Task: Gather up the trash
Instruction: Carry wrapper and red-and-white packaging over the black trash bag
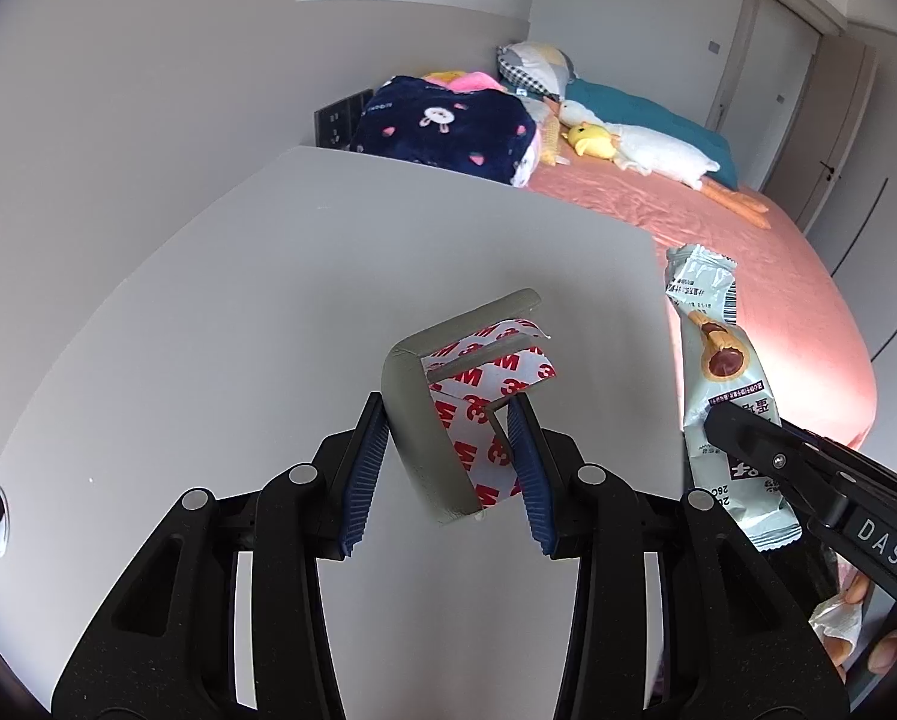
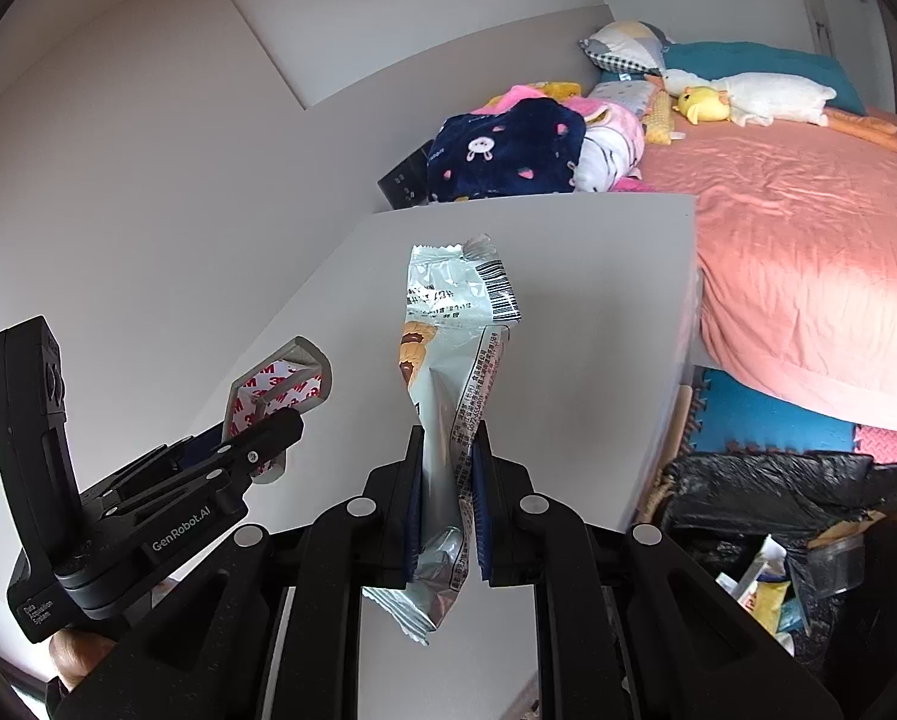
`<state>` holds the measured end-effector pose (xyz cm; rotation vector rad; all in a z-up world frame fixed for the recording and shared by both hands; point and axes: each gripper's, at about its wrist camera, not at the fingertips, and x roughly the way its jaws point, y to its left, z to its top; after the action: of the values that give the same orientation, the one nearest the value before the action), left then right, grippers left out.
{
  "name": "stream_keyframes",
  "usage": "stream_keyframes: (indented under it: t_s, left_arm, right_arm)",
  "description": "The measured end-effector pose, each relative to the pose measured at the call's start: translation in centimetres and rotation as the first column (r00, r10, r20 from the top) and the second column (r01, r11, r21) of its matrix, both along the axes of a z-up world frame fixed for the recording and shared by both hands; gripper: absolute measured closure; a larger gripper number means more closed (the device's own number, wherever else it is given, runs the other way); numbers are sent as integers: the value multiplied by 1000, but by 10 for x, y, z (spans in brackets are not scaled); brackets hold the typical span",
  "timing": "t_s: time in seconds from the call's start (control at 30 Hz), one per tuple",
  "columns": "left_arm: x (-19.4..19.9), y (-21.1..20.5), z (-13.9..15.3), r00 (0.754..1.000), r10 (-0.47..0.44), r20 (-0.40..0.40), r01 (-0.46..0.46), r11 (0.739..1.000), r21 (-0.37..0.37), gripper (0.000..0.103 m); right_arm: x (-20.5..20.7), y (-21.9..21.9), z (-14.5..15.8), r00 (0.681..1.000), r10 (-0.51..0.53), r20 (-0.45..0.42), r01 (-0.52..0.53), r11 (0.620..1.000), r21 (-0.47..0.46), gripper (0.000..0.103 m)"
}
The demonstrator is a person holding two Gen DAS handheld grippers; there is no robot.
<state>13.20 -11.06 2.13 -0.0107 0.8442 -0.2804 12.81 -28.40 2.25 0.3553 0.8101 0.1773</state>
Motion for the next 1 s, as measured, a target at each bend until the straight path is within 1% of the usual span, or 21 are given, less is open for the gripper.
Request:
stream_keyframes:
  t_s: [0.27,0.6,0.8,1.0]
  left_arm:
    - [-33,-29,5,999,-50,7,50,999,-12,62]
    - [-66,-68,4,993,-118,2,118,993,-20,62]
    - [-81,-87,4,988,-153,8,153,988,-26,62]
    - [-92,-104,3,982,-191,3,191,981,-38,62]
  right_arm:
    - [-41,-28,9,999,-45,15,45,999,-18,88]
    - [-88,-66,11,993,-113,27,113,993,-33,88]
    - [-111,-84,14,989,-144,34,146,988,-44,88]
    - [-126,-96,16,984,-173,38,175,983,-50,88]
